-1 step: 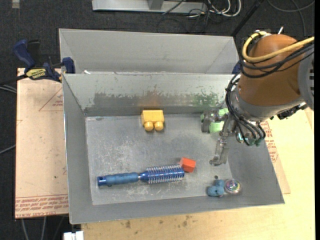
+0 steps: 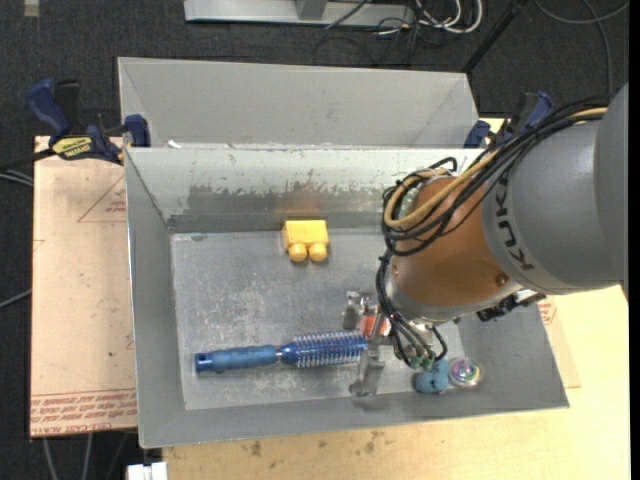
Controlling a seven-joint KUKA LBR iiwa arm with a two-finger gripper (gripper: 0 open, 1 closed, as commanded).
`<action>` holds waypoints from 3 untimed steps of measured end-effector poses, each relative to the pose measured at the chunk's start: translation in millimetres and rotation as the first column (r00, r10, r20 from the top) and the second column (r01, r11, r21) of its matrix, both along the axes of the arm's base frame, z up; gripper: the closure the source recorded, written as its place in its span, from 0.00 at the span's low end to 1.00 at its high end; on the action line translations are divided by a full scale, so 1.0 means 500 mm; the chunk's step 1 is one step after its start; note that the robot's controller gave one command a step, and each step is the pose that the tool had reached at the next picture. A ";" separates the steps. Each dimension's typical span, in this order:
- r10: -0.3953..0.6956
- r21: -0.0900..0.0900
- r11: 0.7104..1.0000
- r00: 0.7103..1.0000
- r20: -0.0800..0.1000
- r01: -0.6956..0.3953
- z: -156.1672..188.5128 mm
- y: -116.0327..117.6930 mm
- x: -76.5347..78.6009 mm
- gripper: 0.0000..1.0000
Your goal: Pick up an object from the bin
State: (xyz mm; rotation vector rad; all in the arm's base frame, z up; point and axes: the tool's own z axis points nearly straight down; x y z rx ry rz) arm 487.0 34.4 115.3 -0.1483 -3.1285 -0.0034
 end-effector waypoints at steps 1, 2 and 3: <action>0.008 -0.001 1.000 1.000 0.006 -0.008 -0.097 0.025 0.029 0.00; 0.007 -0.002 1.000 1.000 0.008 -0.007 -0.092 0.024 0.029 1.00; 0.006 -0.002 1.000 1.000 0.019 -0.006 0.280 0.020 0.100 1.00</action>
Offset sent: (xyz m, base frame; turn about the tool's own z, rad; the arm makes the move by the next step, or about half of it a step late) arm 0.0148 0.0110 -0.0453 -0.0056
